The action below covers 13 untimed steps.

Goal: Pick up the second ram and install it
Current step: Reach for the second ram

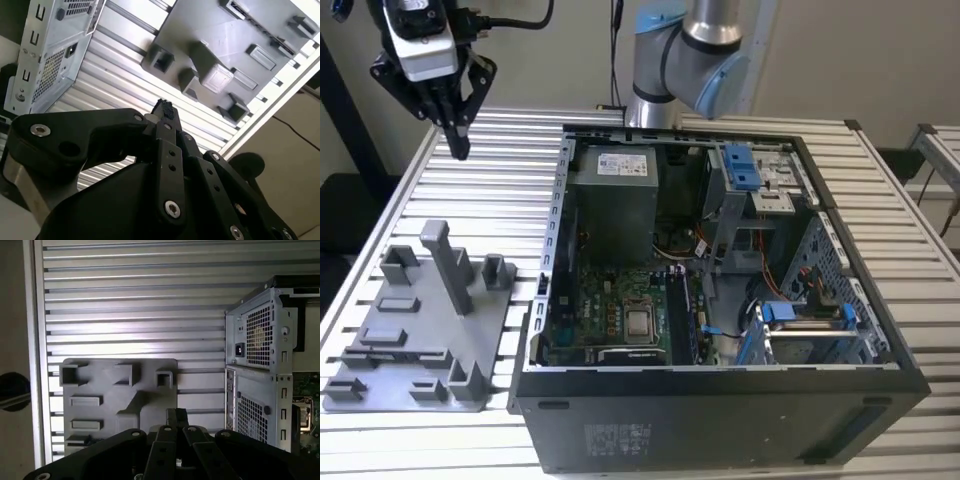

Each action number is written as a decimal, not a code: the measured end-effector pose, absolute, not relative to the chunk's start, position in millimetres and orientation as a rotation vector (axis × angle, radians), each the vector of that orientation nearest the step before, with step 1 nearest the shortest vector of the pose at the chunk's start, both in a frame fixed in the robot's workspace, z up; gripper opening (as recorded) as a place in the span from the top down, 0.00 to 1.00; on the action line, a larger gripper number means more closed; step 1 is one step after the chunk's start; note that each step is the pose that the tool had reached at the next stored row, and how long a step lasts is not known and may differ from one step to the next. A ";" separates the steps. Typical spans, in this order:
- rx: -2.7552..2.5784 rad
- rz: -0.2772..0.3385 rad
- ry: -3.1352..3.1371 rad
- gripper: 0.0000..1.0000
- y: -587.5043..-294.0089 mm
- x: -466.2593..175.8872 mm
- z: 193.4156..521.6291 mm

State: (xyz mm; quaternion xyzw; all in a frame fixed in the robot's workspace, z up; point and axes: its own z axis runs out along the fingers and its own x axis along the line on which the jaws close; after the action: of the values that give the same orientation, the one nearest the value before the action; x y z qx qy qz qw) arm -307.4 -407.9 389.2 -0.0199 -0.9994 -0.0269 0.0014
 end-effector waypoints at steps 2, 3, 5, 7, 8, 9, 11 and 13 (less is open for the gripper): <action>-0.057 -0.085 -3.137 0.89 -408.3 -313.7 389.0; -0.055 -0.085 -3.137 0.89 -408.4 -317.0 388.9; -0.050 -0.085 -3.137 0.89 -408.5 -323.6 388.7; -0.044 -0.084 -3.137 0.89 -408.5 -329.7 388.6; -0.041 -0.085 -3.137 0.89 -408.5 -332.8 388.5; -0.038 -0.084 -3.137 0.89 -408.5 -335.9 388.5; -0.032 -0.084 -3.137 0.89 -408.5 -342.4 388.4; -0.027 -0.084 -3.137 0.89 -408.5 -349.1 388.3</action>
State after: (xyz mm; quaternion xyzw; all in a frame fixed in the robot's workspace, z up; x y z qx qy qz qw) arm -349.1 -408.5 388.3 -0.0085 -0.9996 -0.0269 0.0016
